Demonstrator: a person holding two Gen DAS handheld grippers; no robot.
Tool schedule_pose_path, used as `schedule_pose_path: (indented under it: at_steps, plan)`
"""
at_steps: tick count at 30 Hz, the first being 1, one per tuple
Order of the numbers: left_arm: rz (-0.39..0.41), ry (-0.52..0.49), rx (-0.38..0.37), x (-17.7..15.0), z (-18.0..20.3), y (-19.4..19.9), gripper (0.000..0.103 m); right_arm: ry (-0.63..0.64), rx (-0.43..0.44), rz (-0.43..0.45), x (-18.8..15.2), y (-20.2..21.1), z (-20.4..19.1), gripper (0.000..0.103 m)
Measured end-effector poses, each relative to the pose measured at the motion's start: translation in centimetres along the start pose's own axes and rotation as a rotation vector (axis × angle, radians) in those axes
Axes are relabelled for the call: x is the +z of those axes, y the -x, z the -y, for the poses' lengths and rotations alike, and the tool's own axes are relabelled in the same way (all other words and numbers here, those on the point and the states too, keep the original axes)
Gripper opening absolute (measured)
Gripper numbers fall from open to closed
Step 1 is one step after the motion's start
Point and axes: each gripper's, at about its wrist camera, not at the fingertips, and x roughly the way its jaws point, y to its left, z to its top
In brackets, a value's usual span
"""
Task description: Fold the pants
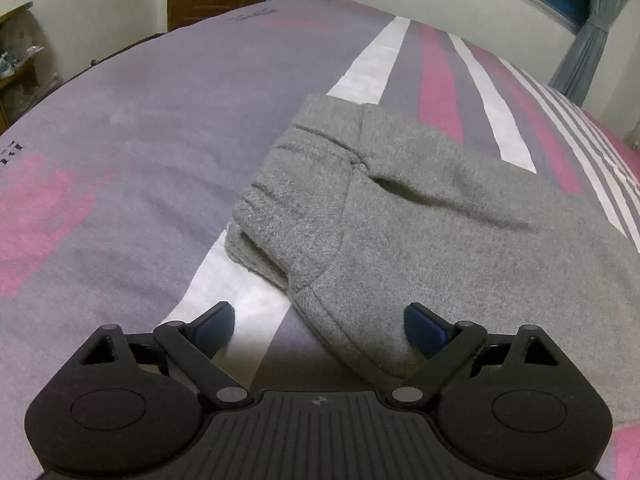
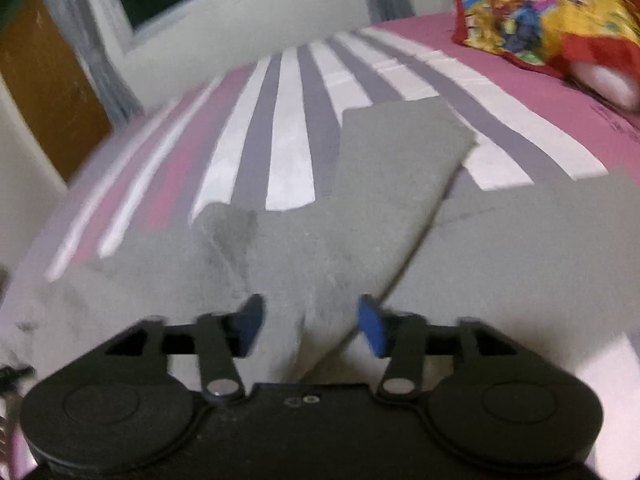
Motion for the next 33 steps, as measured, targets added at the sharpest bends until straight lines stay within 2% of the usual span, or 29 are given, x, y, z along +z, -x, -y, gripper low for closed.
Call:
schedule_pose_path:
  at_steps: [1,2,6,8,9,11,12,14,15,19,20,21,22,24,27,29,30,31,32,33]
  plan:
    - [0.002,0.0,0.0,0.0,0.0,0.0,0.093,0.013,-0.024,-0.027,0.2,-1.1,0.2,0.045]
    - [0.004,0.001,0.0,-0.1,0.0,0.0,0.093,0.001,-0.018,-0.029,0.1,-1.3,0.7,0.012]
    - [0.008,-0.004,-0.005,-0.3,0.0,0.0,0.093,-0.083,0.049,0.05,-2.4,2.2,3.3,0.007]
    - [0.008,-0.003,-0.005,-0.3,0.0,-0.1,0.093,-0.116,0.055,0.045,-4.7,3.6,4.2,0.005]
    - [0.008,-0.001,-0.006,-0.4,0.0,-0.1,0.094,-0.088,0.028,0.024,-5.7,3.3,4.3,0.007]
    - [0.01,-0.002,-0.002,-0.5,0.1,-0.1,0.094,-0.058,0.003,0.011,-6.0,2.7,4.7,0.023]
    - [0.011,-0.004,-0.002,-0.5,0.1,-0.1,0.094,-0.084,0.007,0.049,-5.6,3.2,5.1,0.029]
    - [0.013,-0.006,-0.003,-0.6,0.1,-0.1,0.095,-0.075,0.004,0.158,-4.1,4.8,4.8,0.053]
    - [0.01,-0.006,-0.003,-0.5,0.1,-0.2,0.096,-0.038,0.009,0.174,-3.0,4.9,4.4,0.056]
    - [0.002,-0.008,0.006,-0.4,0.4,-0.5,0.099,0.192,-0.02,0.045,0.8,1.2,1.7,0.058]
    - [0.0,-0.009,0.008,-0.3,0.5,-0.5,0.099,0.262,-0.049,-0.001,1.0,-0.2,1.1,0.051]
    - [-0.002,-0.009,0.007,-0.3,0.5,-0.6,0.099,0.323,-0.092,-0.025,0.9,-1.0,0.6,0.04]
    - [-0.004,-0.009,0.005,-0.3,0.4,-0.6,0.099,0.353,-0.122,-0.05,0.7,-1.5,0.6,0.002]
    - [-0.004,-0.012,-0.001,-0.2,0.4,-0.6,0.099,0.334,-0.099,-0.053,0.2,-0.7,1.3,0.003]
    - [-0.006,-0.013,-0.004,-0.2,0.3,-0.6,0.1,0.257,-0.145,-0.036,-1.8,2.1,4.3,0.003]
    - [-0.009,-0.017,-0.002,-0.2,0.4,-0.6,0.1,0.176,-0.122,-0.119,-3.5,2.0,6.8,0.005]
    - [-0.01,-0.02,0.001,-0.2,0.4,-0.6,0.1,0.18,-0.107,-0.152,-4.0,1.6,7.5,0.005]
    - [-0.012,-0.02,0.002,-0.2,0.4,-0.6,0.1,0.196,-0.11,-0.14,-3.9,2.1,7.2,0.012]
    - [-0.013,-0.019,0.001,-0.2,0.4,-0.5,0.1,0.208,-0.129,-0.094,-3.4,2.9,6.7,0.031]
    - [-0.013,-0.017,0.0,-0.2,0.4,-0.6,0.1,0.231,-0.129,-0.034,-2.9,3.8,6.0,0.036]
